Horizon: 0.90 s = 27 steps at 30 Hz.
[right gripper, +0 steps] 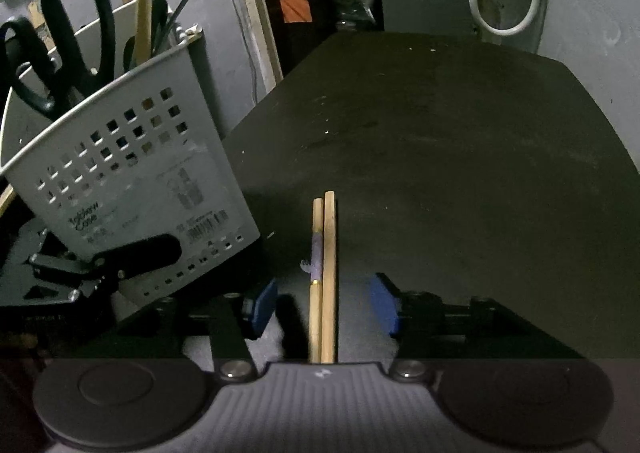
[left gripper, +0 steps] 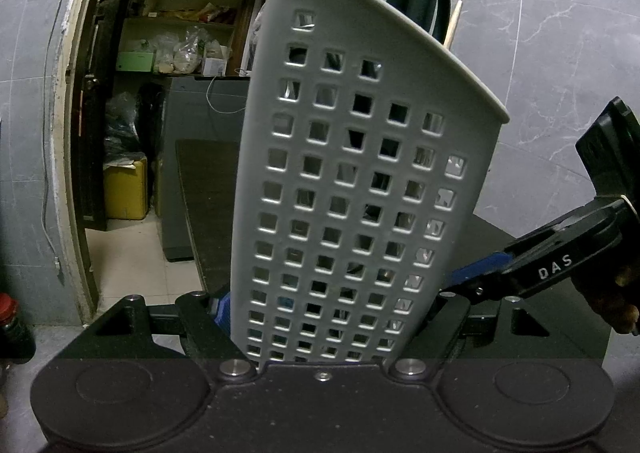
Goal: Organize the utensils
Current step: 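Lift both chopsticks with the right tool toward the white basket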
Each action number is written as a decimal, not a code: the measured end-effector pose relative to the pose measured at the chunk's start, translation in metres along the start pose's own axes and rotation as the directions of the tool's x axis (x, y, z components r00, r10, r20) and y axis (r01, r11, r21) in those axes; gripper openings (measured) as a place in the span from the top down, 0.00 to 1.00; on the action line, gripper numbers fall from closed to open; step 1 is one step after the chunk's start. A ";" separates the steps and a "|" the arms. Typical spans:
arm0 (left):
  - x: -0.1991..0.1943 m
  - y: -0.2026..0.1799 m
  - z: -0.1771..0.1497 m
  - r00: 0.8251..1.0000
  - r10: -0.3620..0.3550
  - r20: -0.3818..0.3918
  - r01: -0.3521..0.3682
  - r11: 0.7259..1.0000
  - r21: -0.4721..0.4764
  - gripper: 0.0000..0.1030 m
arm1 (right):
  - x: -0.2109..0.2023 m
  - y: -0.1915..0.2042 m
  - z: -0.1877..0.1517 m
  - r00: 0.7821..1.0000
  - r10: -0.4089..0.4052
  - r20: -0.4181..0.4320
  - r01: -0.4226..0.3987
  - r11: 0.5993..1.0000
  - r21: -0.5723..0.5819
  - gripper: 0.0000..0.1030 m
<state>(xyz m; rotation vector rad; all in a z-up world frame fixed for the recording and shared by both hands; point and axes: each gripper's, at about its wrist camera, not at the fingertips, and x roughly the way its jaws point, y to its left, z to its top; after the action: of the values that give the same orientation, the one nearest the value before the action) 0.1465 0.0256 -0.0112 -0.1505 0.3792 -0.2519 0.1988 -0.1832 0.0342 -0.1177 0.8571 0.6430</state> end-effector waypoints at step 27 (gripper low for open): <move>0.001 0.001 -0.005 1.000 -0.007 0.007 0.007 1.000 -0.004 0.23 | 0.006 0.007 0.009 0.996 -0.035 -0.085 0.025 0.993 -0.111 0.59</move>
<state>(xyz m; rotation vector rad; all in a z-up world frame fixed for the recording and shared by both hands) 0.1459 0.0254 -0.0167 -0.1564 0.3726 -0.2577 0.2034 -0.1712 0.0368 -0.2593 0.9016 0.6606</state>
